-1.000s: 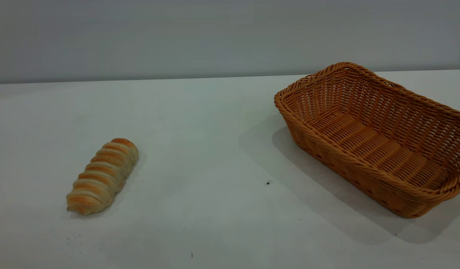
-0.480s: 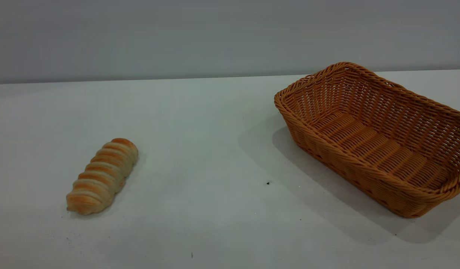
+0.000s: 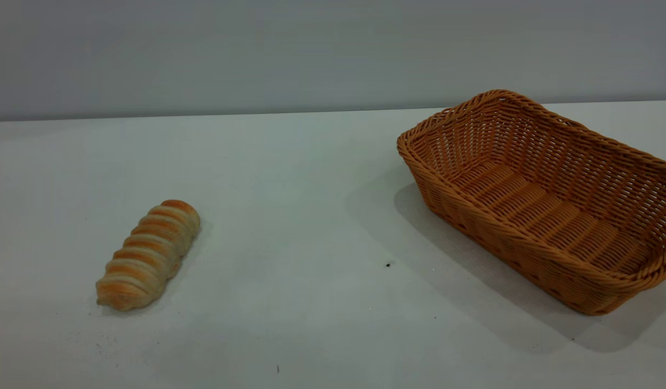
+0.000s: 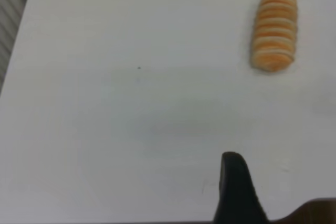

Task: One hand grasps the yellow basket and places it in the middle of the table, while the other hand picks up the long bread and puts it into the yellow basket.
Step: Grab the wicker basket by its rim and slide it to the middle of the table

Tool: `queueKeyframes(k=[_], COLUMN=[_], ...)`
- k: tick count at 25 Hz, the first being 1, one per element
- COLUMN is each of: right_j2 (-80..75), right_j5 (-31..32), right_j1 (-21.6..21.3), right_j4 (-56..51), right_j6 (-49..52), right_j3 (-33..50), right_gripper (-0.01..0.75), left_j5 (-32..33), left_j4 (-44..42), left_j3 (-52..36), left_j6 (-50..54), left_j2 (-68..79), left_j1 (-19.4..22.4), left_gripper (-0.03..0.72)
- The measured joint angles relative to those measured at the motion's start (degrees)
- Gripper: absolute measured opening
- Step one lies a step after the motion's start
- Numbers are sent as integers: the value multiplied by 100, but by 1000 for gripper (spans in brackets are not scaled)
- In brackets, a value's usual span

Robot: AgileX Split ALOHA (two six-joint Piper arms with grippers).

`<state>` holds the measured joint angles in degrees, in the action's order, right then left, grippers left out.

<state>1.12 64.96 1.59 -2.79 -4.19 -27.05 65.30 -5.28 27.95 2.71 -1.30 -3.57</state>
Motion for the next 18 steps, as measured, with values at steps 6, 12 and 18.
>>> queueKeyframes(k=[6, 12, 18], right_j2=[0, -37, -1409], right_j5=[0, -6, -656], right_j1=[418, 953, 987], right_j4=[-5, 127, 373], right_j6=[0, 665, 1281], right_j3=[0, 0, -114], right_gripper=[499, 499, 499], left_j5=[0, -589, -1876], left_j4=[0, 0, 159], left_j3=[0, 95, 107], left_j6=[0, 87, 655], left_j2=[0, 529, 2244], left_j1=[-71, -71, -71], left_gripper=[516, 516, 516])
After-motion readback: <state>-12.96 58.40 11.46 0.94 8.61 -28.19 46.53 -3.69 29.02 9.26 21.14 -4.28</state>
